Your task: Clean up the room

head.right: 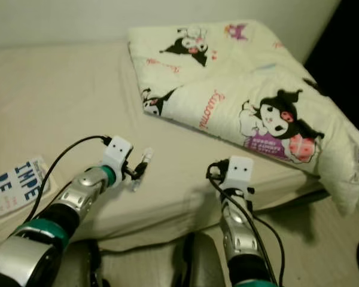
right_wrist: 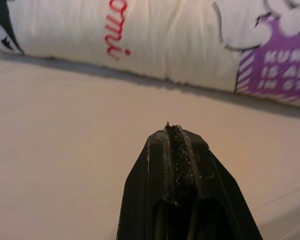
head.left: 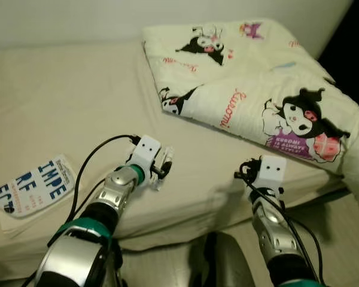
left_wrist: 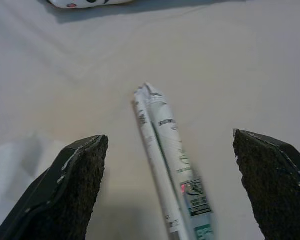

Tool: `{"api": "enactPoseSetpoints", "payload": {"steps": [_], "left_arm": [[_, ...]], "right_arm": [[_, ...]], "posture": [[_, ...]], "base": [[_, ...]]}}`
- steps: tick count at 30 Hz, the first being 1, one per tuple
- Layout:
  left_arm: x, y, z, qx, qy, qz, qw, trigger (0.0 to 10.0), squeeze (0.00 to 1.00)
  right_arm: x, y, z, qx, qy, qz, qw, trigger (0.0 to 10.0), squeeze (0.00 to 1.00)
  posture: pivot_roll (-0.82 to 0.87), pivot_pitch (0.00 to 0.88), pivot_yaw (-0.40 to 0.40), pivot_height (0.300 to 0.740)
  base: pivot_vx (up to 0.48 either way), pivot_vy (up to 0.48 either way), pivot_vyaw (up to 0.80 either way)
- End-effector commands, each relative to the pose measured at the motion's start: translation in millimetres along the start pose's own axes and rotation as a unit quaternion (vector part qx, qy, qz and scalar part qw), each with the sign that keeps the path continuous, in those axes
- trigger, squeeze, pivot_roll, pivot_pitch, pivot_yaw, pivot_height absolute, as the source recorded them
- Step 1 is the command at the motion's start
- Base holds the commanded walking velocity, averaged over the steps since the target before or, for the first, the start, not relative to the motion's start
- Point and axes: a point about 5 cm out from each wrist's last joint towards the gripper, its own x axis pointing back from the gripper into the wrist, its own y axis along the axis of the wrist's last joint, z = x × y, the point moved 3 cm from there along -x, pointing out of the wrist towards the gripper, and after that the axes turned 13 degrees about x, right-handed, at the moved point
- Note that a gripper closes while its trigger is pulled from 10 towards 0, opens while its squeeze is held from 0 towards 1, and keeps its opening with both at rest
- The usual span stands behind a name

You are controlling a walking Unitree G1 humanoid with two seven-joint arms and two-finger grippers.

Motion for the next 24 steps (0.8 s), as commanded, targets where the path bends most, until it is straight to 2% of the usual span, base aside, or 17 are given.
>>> {"api": "enactPoseSetpoints", "payload": {"steps": [1,2,3,7,12,17,23,24], "left_arm": [[-1.2,-6,-2.8,0.008,-0.002,0.015,1.000,10.0,0.18],[-1.2,-6,-2.8,0.008,-0.002,0.015,1.000,10.0,0.18],[-2.2,-7,-5.2,0.012,-0.004,0.022,1.000,10.0,0.00],[-3.2,-12,-9.5,0.019,-0.008,0.034,0.999,10.0,0.00],[-1.9,-32,-16.2,0.009,-0.011,0.081,0.997,10.0,0.00],[-0.5,-40,-16.7,0.016,-0.009,0.099,0.995,10.0,0.00],[1.3,-46,-14.0,0.010,-0.002,0.107,0.994,10.0,0.00],[2.2,-47,-10.8,0.000,0.006,0.108,0.994,10.0,0.00]], "right_arm": [[6.1,-7,-1.3,0.001,-0.004,0.012,1.000,10.0,0.00],[6.1,-7,-1.3,0.001,-0.004,0.012,1.000,10.0,0.00],[8.0,-7,-1.4,0.001,-0.004,0.012,1.000,10.0,0.00],[11.5,-8,-1.4,0.004,-0.004,0.014,1.000,10.0,0.00],[18.5,-9,-3.4,0.008,-0.005,0.015,1.000,10.0,0.00],[22.4,-8,-3.0,0.009,-0.003,0.018,1.000,10.0,0.00],[24.1,-9,-1.4,0.010,0.001,0.019,1.000,10.0,0.00],[25.0,-8,-0.7,0.011,0.003,0.019,1.000,10.0,0.00]], "posture": [[0.02,0.198,0.083,0.571],[0.02,0.198,0.083,0.571],[0.01,0.210,0.092,0.571],[0.01,0.214,0.097,0.571],[-0.01,0.240,0.110,0.571],[-0.02,0.243,0.109,0.571],[-0.02,0.245,0.109,0.571],[-0.02,0.248,0.109,0.571]], "base": [[0.000,0.000,0.00],[0.000,0.000,0.00],[0.000,0.000,0.00],[0.000,0.000,0.00],[0.000,0.000,0.00],[0.000,0.000,0.00],[0.000,0.000,0.00],[0.000,0.000,0.00]]}}
